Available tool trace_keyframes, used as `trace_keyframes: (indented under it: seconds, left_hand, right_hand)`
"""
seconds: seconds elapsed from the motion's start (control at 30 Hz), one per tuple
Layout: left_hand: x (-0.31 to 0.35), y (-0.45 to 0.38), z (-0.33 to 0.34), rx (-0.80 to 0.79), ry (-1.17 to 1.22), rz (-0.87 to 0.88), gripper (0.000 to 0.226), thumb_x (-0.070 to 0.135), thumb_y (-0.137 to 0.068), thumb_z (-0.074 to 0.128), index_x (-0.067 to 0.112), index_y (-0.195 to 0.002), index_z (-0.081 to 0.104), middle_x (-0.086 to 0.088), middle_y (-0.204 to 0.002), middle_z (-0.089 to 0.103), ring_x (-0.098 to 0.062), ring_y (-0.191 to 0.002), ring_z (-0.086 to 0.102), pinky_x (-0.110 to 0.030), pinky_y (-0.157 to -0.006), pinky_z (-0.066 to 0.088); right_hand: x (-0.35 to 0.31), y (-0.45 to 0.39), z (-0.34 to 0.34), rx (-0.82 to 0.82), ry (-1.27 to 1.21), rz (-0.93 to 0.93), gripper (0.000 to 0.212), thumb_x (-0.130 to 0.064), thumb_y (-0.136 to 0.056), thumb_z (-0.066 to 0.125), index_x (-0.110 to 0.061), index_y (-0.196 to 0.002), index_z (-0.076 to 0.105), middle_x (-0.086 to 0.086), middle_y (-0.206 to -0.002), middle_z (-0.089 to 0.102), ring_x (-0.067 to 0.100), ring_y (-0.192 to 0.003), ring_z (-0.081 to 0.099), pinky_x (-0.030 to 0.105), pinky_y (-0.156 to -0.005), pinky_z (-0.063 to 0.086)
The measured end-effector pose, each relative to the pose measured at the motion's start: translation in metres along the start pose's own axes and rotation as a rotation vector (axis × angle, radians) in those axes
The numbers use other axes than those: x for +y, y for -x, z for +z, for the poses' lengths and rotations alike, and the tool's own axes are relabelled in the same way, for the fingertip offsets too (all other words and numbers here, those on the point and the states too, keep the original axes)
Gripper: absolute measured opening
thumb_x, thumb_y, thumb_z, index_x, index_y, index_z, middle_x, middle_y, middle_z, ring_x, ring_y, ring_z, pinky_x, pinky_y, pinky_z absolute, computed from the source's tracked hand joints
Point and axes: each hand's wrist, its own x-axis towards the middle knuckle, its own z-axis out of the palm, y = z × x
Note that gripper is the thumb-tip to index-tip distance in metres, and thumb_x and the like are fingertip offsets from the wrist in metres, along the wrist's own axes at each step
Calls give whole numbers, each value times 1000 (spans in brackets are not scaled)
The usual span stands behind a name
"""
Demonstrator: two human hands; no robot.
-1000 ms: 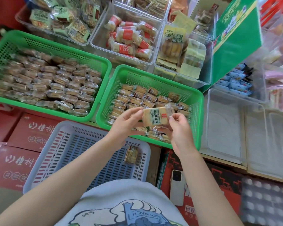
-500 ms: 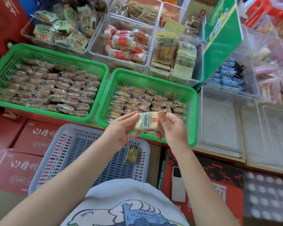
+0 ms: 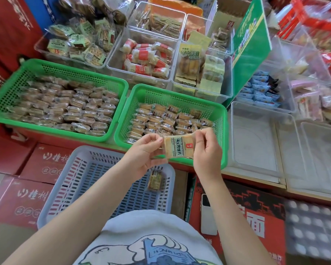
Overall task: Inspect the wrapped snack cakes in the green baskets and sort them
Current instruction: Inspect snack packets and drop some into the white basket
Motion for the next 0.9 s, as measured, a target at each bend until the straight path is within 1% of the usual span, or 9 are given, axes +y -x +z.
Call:
trace_keyframes:
  seconds: [0.13, 0.27, 0.37, 0.47, 0.53, 0.6, 0.73, 0.8, 0.9]
  left_hand:
    - [-5, 4, 6, 119, -155, 73, 16, 14, -104, 54, 17, -89, 52, -8, -91, 71, -15, -68, 66, -21, -44, 48]
    - [-7, 7, 8, 144, -258, 130, 11, 17, -105, 53, 17, -93, 52, -7, -84, 69, -14, -60, 62, -21, -44, 41]
    - [-7, 10, 10, 97, -266, 190, 7, 18, -105, 53, 13, -99, 54, -7, -74, 64, -15, -54, 58, -24, -47, 43]
    - [-2, 15, 13, -46, -214, 196, 7, 17, -100, 58, 13, -102, 53, -4, -74, 65, -17, -60, 60, -26, -55, 48]
    - [1, 18, 13, -160, -231, 187, 22, 16, -89, 68, 14, -107, 54, -3, -77, 67, -17, -66, 64, -27, -60, 52]
    - [2, 19, 13, -211, -279, 195, 36, 8, -85, 72, 16, -115, 55, -5, -81, 68, -19, -71, 67, -28, -64, 55]
    - [2, 17, 13, -219, -296, 213, 40, 1, -87, 71, 18, -122, 59, -8, -82, 69, -22, -72, 67, -32, -70, 58]
    - [2, 15, 10, -210, -267, 186, 41, 2, -88, 70, 19, -124, 60, -7, -80, 68, -20, -70, 65, -31, -69, 57]
    - [-1, 9, 3, -153, -238, 97, 47, -2, -91, 65, 15, -134, 55, -6, -76, 63, -16, -66, 61, -27, -64, 56]
  right_hand:
    - [0, 6, 2, 47, 92, -108, 23, -21, -103, 49, -8, -84, 51, -9, -63, 46, 5, -59, 50, 21, -46, 34]
    - [-3, 6, -2, 8, -29, 26, 23, -23, -104, 50, -13, -83, 50, -7, -66, 52, 7, -61, 49, 18, -50, 37]
    - [-5, 7, -6, -9, -114, 168, 27, -24, -105, 47, -15, -80, 49, -5, -67, 51, 5, -60, 47, 16, -53, 36]
    - [-1, 8, -7, 3, -166, 265, 29, -30, -106, 45, -22, -78, 48, 0, -70, 53, 10, -62, 49, 27, -57, 41]
    - [4, 6, -8, 22, -237, 359, 30, -38, -105, 44, -27, -78, 50, 5, -75, 55, 22, -67, 53, 32, -57, 40]
    - [7, 4, -9, 35, -314, 449, 29, -41, -104, 45, -29, -79, 52, 5, -79, 59, 22, -68, 54, 28, -54, 39]
    - [9, 2, -14, 28, -423, 527, 28, -38, -105, 47, -23, -81, 51, 2, -73, 59, 17, -57, 50, 24, -43, 35]
    - [9, 0, -14, 29, -419, 548, 29, -39, -104, 48, -21, -82, 53, 0, -73, 62, 12, -55, 54, 25, -45, 38]
    - [7, -2, -11, 17, -379, 539, 30, -41, -103, 50, -21, -81, 55, 5, -77, 65, 20, -63, 58, 28, -51, 40]
